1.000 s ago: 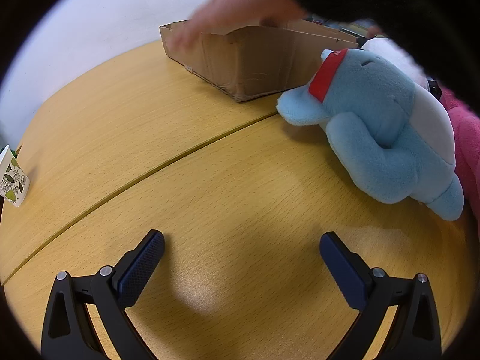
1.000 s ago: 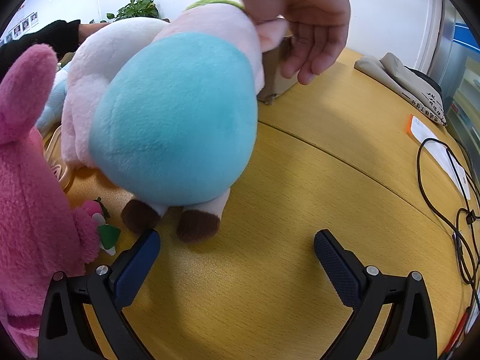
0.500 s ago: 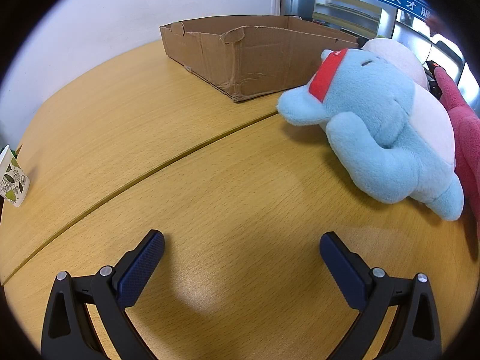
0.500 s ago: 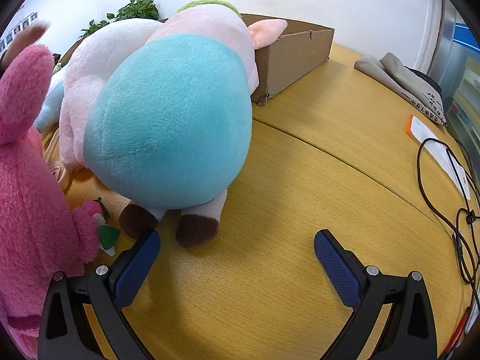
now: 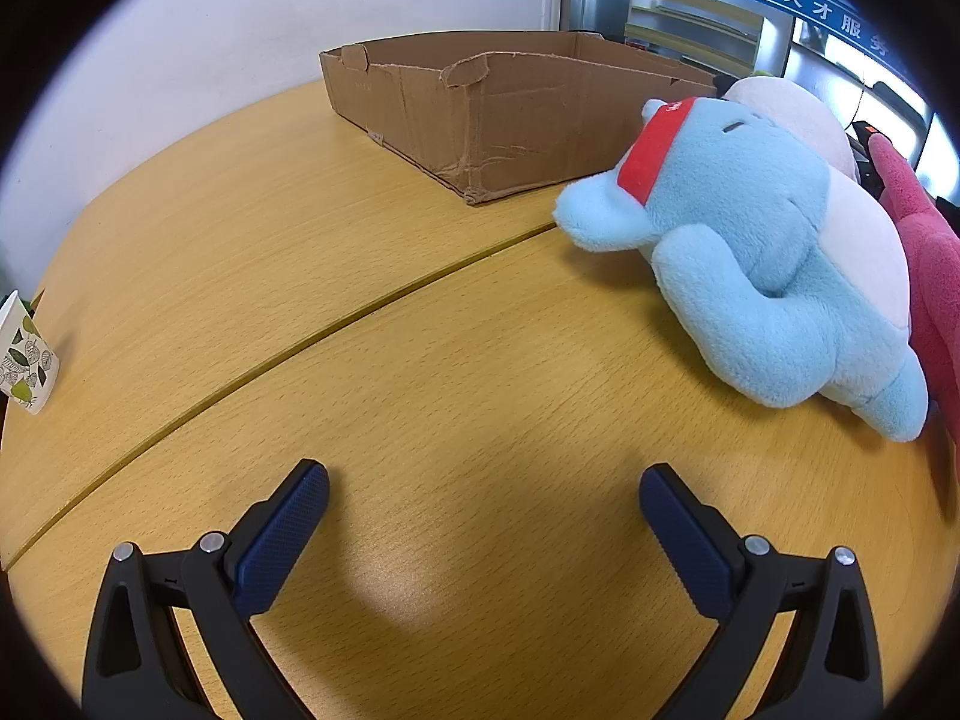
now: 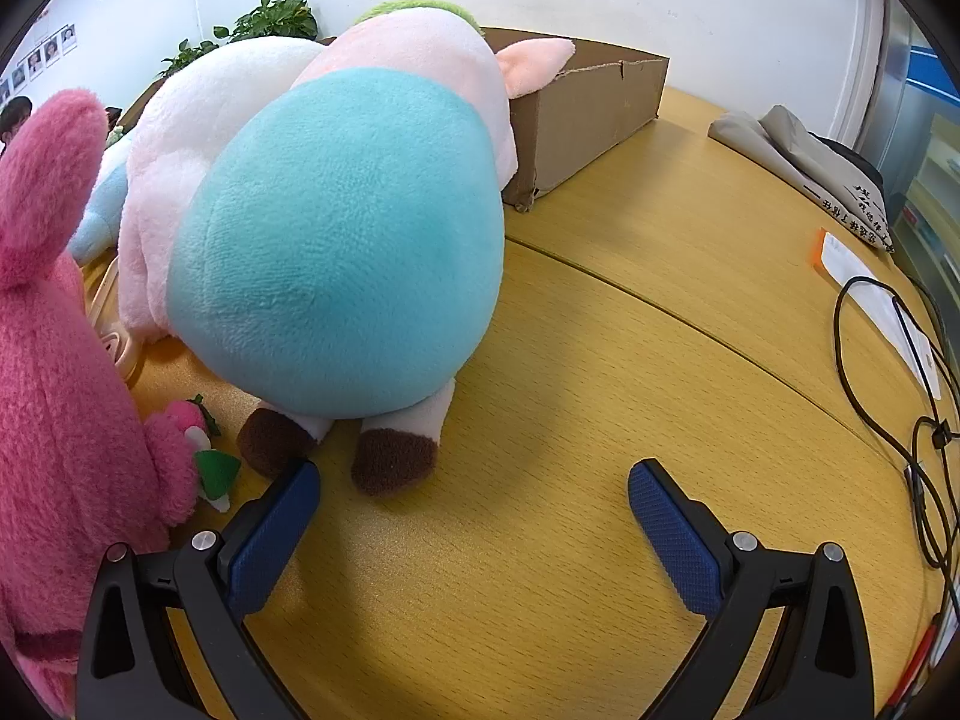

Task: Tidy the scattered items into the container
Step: 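Move both grippers toward the large pink plush bear on the table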

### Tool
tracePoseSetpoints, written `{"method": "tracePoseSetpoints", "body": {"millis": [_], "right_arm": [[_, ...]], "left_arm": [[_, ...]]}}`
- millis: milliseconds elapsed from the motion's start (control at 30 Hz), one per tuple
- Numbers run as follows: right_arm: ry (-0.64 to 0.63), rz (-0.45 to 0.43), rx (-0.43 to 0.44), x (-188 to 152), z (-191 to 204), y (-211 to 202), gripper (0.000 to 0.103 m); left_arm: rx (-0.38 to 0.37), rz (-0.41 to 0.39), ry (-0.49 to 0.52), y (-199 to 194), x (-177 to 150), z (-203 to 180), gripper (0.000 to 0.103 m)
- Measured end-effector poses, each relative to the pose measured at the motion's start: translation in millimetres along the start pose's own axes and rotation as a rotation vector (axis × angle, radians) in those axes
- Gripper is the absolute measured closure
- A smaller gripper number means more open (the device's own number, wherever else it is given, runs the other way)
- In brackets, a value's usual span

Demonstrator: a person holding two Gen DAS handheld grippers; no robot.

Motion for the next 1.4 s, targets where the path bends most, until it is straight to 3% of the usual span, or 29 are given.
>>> {"method": "tracePoseSetpoints", "body": {"millis": [167,300,467,600,800,933,1100,1300,1400], "right_arm": [[0.063,0.002,-0.035,7.5,2.6,4.5,0.0],[0.139,0.004,-0.081,2.7,6.7,1.9,0.0],[0.202,0.015,-0.112,-27.1,8.9,-15.4,0.0],[0.276,0.009,-0.203,-64.5,23.4,-42.3,0.0],[0.475,-0.186,-0.219,-91.9,44.2,-122.5,0.0],[0.475,-0.275,-0.212,-73.7,78.8,-161.3,0.0],[0.414,-0.317,-0.29,-49.1,145.7,-165.6,0.0],[0.459,-0.375,-0.158,-41.2,187.9,-147.3,0.0],[0.467,-0.341,-0.134,-39.9,202.0,-133.1,0.0]], "left_arm": [[0.03,0.0,-0.056,4.2,3.0,-3.0,0.0],[0.098,0.0,-0.18,1.7,6.2,-14.3,0.0],[0.162,-0.008,-0.252,-5.0,-9.0,-31.6,0.0],[0.266,-0.089,-0.302,-32.6,-29.4,-67.5,0.0],[0.242,-0.378,-0.617,-137.5,-42.1,-116.0,0.0],[0.223,-0.471,-0.634,-176.1,-21.5,-175.8,0.0],[0.131,-0.449,-0.621,-165.5,-6.3,-231.3,0.0],[0.078,-0.376,-0.569,-137.2,4.3,-288.2,0.0],[0.064,-0.358,-0.543,-129.7,12.0,-304.2,0.0]]}}
Point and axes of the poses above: each gripper's, at about its wrist camera, not at the fingertips, and y roughly the way its jaws point, z to its left, x to its top, the point moved 1 cm from there along y, roughly the way its jaws point, and after that the axes turned 8 degrees about z, right-handed, at the moved point
